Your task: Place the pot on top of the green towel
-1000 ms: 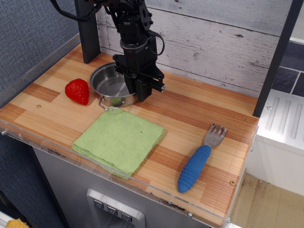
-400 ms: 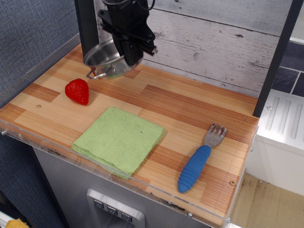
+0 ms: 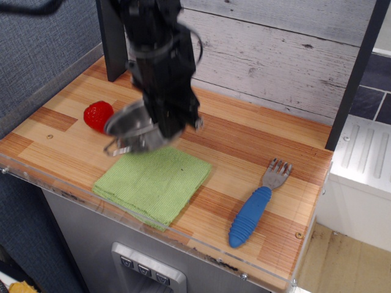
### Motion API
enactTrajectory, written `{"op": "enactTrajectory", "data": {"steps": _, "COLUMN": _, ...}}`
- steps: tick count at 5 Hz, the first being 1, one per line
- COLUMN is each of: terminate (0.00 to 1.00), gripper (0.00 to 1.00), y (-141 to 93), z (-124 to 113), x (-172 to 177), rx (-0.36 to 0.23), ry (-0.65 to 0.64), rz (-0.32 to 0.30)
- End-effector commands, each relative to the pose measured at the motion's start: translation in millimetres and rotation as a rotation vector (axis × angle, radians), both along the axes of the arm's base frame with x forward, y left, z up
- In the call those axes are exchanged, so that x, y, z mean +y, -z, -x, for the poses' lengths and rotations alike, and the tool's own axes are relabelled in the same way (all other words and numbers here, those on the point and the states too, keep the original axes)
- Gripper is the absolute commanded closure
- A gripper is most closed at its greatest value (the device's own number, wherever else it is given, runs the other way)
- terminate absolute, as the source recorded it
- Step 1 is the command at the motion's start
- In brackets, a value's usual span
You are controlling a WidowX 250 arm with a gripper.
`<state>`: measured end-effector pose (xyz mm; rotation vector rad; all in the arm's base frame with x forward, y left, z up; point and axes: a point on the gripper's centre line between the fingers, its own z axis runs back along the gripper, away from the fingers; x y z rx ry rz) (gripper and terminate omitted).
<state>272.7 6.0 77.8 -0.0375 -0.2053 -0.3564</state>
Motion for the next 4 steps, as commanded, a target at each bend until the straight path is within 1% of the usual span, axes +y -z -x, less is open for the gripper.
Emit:
{"op": "enactTrajectory", "data": {"steps": 1, "terminate": 0.0, "gripper": 1.0, "y": 5.7, "z": 13.1, "x": -7.7, "rx": 0.004, "ry": 0.032, "rz": -0.029}}
{"op": "enactTrajectory", "data": {"steps": 2, "terminate": 0.0, "gripper": 1.0, "y": 14.8, "z": 14.4, "x": 2.7, "rx": 0.038, "ry": 0.013, "rz": -0.046}}
{"op": "enactTrajectory", "data": {"steps": 3, "terminate": 0.0, "gripper": 0.0, "y": 21.4, "z": 18.7, "x": 3.8, "rx": 0.103, "ry": 0.036, "rz": -0.045}}
{"op": "enactTrajectory", "data": {"steps": 4, "terminate": 0.0, "gripper": 0.0, "y": -1.9, "z": 14.2, "x": -3.8, "rx": 0.07, "ry": 0.069, "rz": -0.022}}
